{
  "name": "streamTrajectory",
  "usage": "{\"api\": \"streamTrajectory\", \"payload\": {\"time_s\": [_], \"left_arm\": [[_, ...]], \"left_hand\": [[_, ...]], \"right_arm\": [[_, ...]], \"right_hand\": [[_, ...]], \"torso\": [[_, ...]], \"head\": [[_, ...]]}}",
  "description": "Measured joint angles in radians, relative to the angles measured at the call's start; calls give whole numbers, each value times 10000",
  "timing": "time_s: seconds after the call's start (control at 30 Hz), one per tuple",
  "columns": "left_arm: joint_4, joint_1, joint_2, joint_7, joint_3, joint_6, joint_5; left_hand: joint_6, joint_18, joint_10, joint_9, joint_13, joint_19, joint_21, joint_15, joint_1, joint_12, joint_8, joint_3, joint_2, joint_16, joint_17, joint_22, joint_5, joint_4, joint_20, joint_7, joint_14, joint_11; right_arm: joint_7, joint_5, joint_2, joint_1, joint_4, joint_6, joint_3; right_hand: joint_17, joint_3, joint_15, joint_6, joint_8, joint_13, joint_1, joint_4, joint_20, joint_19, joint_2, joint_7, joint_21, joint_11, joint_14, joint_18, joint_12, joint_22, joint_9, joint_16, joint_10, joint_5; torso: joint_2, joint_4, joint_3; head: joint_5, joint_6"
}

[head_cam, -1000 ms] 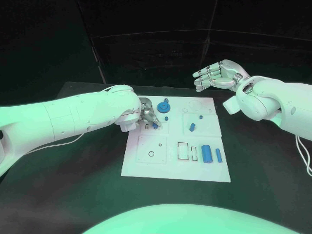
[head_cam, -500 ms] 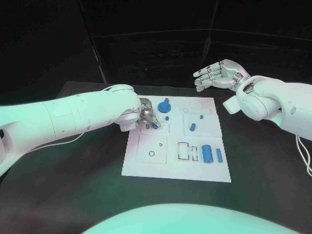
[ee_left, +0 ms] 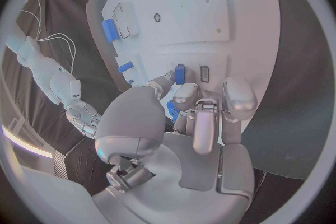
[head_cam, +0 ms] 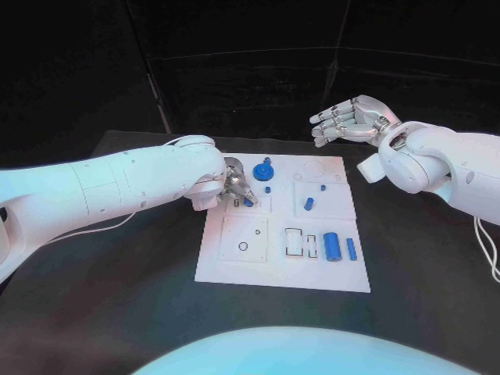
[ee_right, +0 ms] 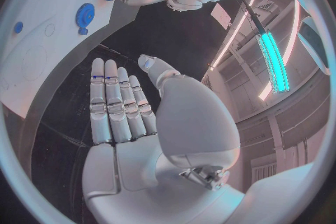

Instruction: Assemble the parts on the task board

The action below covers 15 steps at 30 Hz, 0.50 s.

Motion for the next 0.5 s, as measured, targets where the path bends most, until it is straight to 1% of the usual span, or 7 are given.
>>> {"api": "streamTrajectory", "payload": {"time_s": [0.13, 0.27, 0.33, 0.4, 0.43, 0.47, 0.5], "left_arm": [[-10, 0, 8, -23, 0, 20, 0], [-18, 1, 18, -47, 0, 45, 0], [-26, 2, 25, -61, 1, 59, -1], [-32, 3, 31, -72, 1, 72, -1], [-36, 3, 34, -78, 1, 81, -2], [-39, 4, 37, -82, 1, 86, -3], [-44, 4, 40, -86, 1, 91, -3]], "left_hand": [[0, 0, 22, 67, 0, 0, 48, 0, -60, 0, 31, 110, -16, 0, 0, 28, -7, -107, 0, 0, 0, -22], [20, 0, 57, 116, 1, 31, 48, -1, -183, 0, 144, 111, -25, 39, 0, 69, -7, -109, -31, 18, 1, -57], [86, 0, 58, 148, 0, 31, 58, -1, -270, 0, 165, 259, -103, 39, 0, 97, -8, -257, -31, -19, 0, -57], [87, 0, 59, 167, 1, 31, 86, -1, -359, 0, 215, 274, -127, 39, 0, 118, -8, -272, -31, -20, 1, -57], [88, 0, 59, 182, 1, 31, 86, -1, -438, 0, 217, 401, -161, 39, 0, 130, -8, -399, -31, -20, 0, -57], [88, 0, 69, 209, 1, 60, 86, -1, -440, 13, 217, 426, -162, 39, 0, 143, -9, -424, -60, -20, 0, -68], [91, 0, 80, 225, 1, 62, 86, -36, -495, 29, 217, 423, -216, 39, 0, 155, -9, -430, -62, -22, -11, -79]], "right_arm": [[0, -1, -1, 0, 0, -1, 0], [1, -1, -6, 0, 5, -1, 0], [1, -1, -7, 0, 8, -1, 0], [1, -1, -9, 0, 10, -1, 0], [1, -1, -9, 0, 11, -1, 0], [2, -1, -10, 0, 12, -1, 0], [2, -1, -10, 0, 13, -1, 0]], "right_hand": [[0, 0, 0, 0, 0, 0, 0, 0, 0, 0, 0, 0, 0, 0, 0, 0, 0, 0, 0, 0, 0, 0], [-12, -28, 0, 0, 0, 0, 0, -28, 0, 0, 0, 0, 0, 0, 0, 0, 0, -18, 0, 0, 0, 0], [-12, -28, 0, 0, 0, 0, 0, -28, 0, 0, 0, 0, -35, 0, 0, 1, 0, -28, 0, 0, 0, 0], [-12, -28, 0, 0, 0, 0, 0, -28, 0, 0, 0, 0, -35, 0, 0, 0, 0, -29, 0, 0, 0, 0], [-12, -28, 0, 0, 0, 0, 0, -28, 0, 0, 0, 0, -35, 0, 0, 0, 0, -29, 0, 0, 0, 0], [-12, -28, 0, 0, 0, 0, 0, -28, 0, 0, 0, 0, -35, 0, 0, 0, 0, -28, 0, 0, 0, 0], [-12, -28, 0, 0, 0, 0, 0, -28, 0, 0, 0, 0, -35, 0, 1, 0, 0, -28, 0, 0, 0, 0]], "torso": [[1, -7, 1], [4, -8, 2], [6, -9, 3], [7, -9, 3], [7, -9, 3], [7, -9, 3], [7, -9, 3]], "head": [[-13, 0], [-22, -8], [-28, -15], [-30, -17], [-30, -17], [-30, -17], [-31, -23]]}}
